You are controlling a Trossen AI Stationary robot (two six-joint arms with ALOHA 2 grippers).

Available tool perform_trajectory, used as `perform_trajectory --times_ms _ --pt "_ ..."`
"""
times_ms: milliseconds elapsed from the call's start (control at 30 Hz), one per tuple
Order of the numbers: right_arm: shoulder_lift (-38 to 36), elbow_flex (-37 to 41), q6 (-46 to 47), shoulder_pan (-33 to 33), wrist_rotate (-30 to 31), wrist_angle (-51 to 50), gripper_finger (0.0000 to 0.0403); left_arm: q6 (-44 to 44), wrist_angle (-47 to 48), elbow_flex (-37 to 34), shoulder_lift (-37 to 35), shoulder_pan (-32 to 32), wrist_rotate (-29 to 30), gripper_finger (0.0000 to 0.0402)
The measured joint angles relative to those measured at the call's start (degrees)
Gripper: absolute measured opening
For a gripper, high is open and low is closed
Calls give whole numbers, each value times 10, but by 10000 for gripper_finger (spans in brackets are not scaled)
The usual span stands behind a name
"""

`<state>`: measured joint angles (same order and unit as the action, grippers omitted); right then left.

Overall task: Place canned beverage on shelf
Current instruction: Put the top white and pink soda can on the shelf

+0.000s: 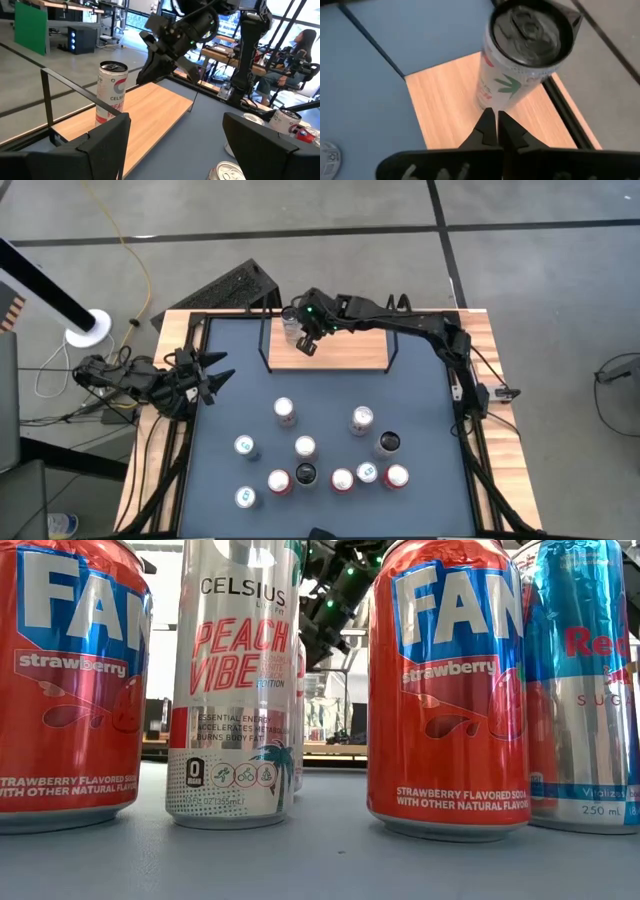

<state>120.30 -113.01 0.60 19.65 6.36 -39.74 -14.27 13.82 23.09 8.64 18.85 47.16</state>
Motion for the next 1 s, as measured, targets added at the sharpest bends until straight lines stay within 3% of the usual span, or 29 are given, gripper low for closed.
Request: perform_trajectory --times_ms 433,1000 --pt "27 0 -17 13 -18 42 0 -1 -4 0 4 0 18 311" --pt "38 0 -25 36 -67 122 0 10 -18 0 65 -4 38 311"
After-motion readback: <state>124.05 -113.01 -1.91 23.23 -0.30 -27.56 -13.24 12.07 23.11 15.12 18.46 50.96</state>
